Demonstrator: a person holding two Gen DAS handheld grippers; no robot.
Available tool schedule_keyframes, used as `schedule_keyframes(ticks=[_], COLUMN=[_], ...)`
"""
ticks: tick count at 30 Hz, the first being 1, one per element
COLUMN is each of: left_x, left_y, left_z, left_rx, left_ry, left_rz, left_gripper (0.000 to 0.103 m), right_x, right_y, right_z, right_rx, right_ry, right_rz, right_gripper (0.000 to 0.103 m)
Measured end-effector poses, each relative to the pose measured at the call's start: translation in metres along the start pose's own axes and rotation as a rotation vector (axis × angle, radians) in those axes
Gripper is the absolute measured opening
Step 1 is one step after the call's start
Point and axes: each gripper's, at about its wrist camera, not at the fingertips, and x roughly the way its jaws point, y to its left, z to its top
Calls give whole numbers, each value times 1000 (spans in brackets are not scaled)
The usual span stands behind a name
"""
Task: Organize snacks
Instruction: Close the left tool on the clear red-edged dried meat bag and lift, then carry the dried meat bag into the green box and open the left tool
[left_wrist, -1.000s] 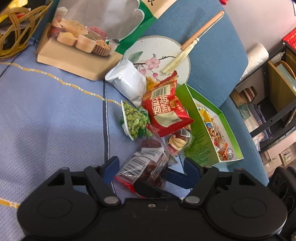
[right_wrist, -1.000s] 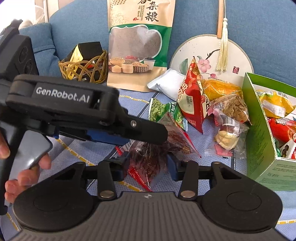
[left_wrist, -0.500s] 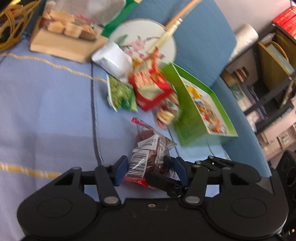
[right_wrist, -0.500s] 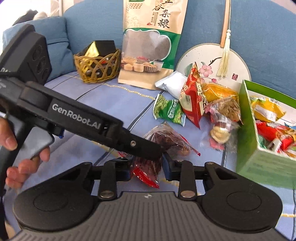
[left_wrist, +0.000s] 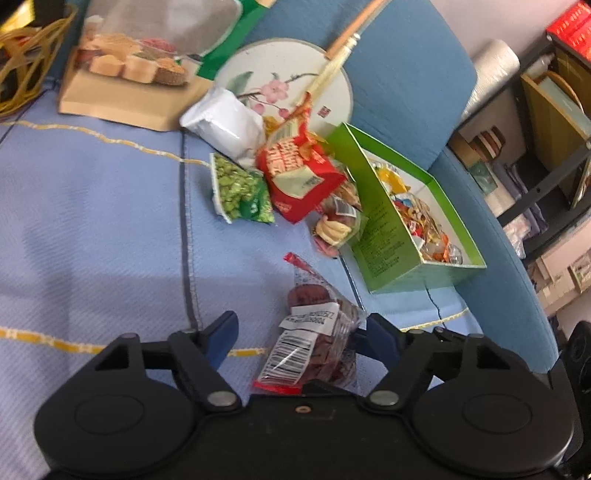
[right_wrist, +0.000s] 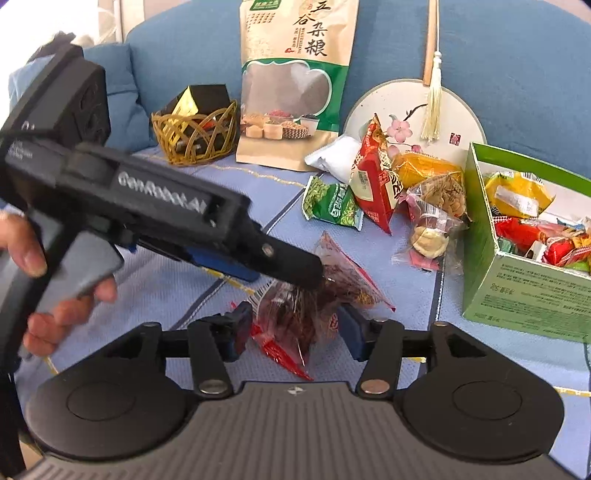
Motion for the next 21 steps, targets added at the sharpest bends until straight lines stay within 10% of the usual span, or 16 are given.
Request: schedule_keyframes(ticks=[6,8,21], left_x=[7,10,-3], left_y=[-4,-10,-83], left_z=[-2,-4,22], left_rx=[26,57,166], left_ry=[-3,15,-111], left_rz=[18,17,-42], left_gripper=[91,42,42], right_x=[10,9,-58], right_y=[-8,-9,-32], right_z=[-4,-3,18], right_rx=[79,93,28], right_ry=[23,18,-172], right_rz=[35,48,-69], right_gripper=[82,73,56])
